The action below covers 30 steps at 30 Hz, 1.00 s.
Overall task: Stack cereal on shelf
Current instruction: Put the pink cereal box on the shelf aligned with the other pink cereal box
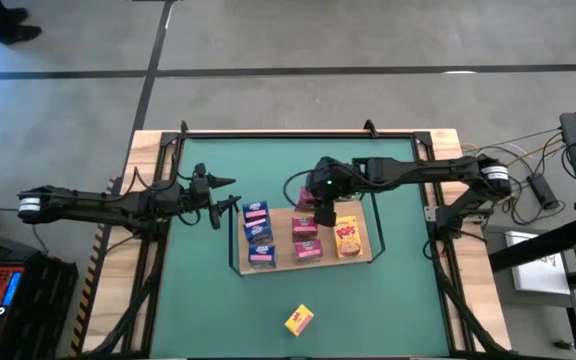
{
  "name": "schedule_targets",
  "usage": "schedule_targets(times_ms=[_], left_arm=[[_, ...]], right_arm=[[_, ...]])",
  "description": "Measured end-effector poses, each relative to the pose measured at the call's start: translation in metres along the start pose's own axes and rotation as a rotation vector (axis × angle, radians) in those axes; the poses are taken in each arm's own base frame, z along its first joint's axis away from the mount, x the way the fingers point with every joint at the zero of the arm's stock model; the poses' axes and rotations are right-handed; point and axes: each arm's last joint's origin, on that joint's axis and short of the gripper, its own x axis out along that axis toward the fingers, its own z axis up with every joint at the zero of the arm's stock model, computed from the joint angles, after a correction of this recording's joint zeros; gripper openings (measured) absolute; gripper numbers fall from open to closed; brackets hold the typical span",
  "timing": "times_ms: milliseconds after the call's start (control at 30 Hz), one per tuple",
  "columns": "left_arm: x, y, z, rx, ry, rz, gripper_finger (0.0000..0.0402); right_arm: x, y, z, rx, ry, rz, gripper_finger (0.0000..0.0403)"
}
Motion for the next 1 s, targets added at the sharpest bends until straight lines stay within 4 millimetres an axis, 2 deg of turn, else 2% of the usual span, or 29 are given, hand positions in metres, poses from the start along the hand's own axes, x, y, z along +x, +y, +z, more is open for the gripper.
schedule_targets(times_ms=[133, 367, 767, 1000], left_arm=[[0.000, 0.000, 0.000, 0.000, 0.000, 0.000, 0.0233], [0.000, 0.000, 0.000, 0.000, 0.000, 0.000, 0.0233], [0.000, 0.000, 0.000, 0.000, 0.000, 0.000, 0.0233], [0.000, 0.000, 0.000, 0.000, 0.000, 0.000, 0.0233]], right_arm=[[0.011, 0.001, 0.007, 0.007, 0.063, 0.024, 0.0162], [0.019, 0.001, 0.025, -0.024, 0.070, 0.037, 0.0162], [0.030, 0.004, 0.025, -0.043, 0.096, 0.152, 0.0162], [0.031, 0.004, 0.024, -0.061, 0.099, 0.149, 0.0162]])
